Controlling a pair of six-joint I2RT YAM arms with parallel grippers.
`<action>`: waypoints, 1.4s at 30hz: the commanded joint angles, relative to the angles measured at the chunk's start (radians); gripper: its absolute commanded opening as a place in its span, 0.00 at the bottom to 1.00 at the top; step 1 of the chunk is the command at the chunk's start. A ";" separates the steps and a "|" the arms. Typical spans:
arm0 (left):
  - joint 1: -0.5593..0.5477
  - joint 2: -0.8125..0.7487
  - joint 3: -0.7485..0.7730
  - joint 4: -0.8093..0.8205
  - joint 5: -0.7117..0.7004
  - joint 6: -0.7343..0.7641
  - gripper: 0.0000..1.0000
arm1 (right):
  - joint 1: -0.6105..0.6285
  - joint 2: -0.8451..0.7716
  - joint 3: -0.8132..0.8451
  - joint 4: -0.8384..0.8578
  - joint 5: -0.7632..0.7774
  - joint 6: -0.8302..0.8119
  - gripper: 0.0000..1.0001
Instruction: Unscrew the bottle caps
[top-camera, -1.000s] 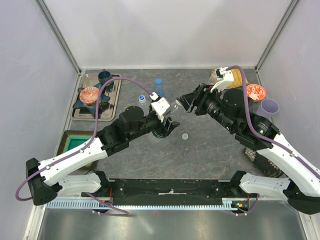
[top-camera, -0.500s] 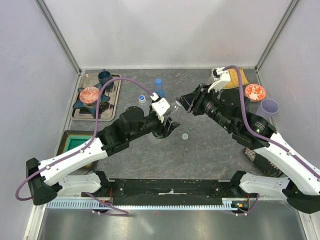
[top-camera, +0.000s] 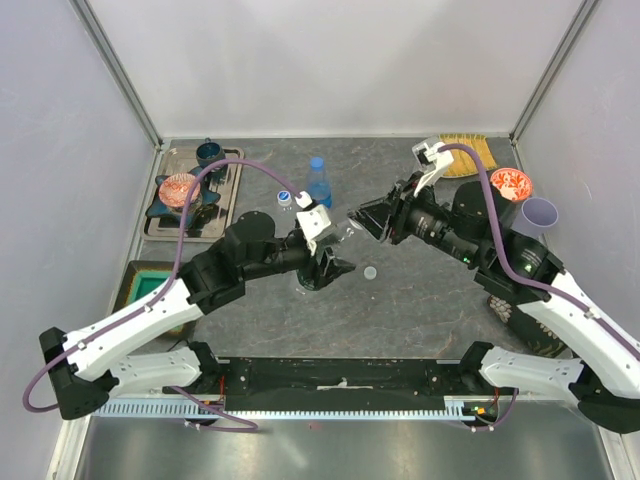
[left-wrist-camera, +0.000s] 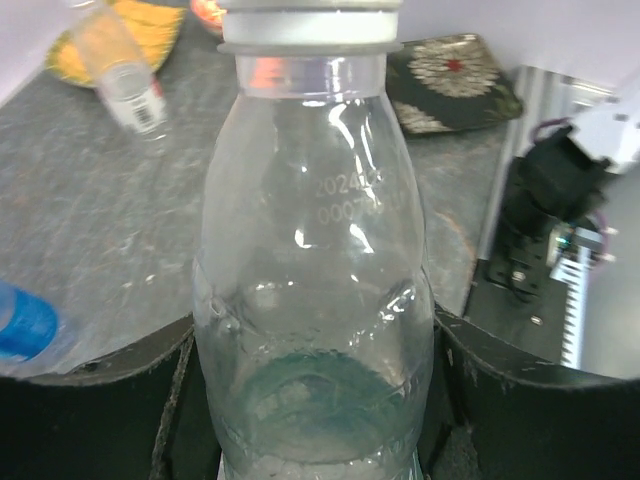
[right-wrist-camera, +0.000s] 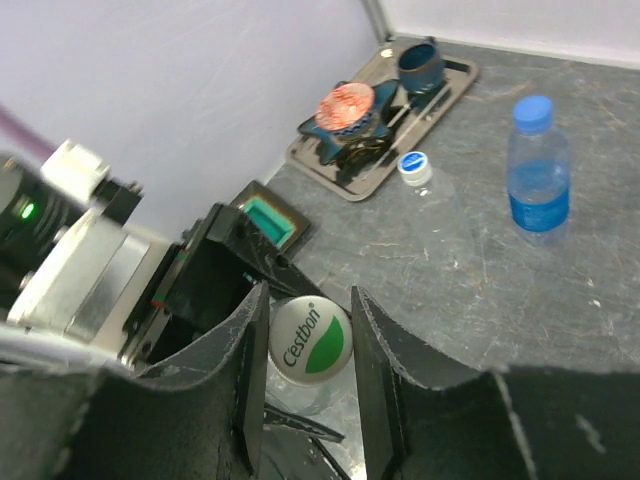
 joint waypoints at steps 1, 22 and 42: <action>0.012 -0.050 0.111 0.011 0.435 -0.053 0.30 | 0.004 -0.026 0.016 -0.032 -0.245 -0.170 0.00; 0.181 -0.044 0.062 0.220 0.865 -0.318 0.27 | 0.004 -0.136 0.037 -0.047 -0.213 -0.253 0.52; 0.044 0.053 0.140 -0.063 -0.198 0.008 0.29 | 0.004 -0.045 0.099 -0.004 0.155 0.126 0.83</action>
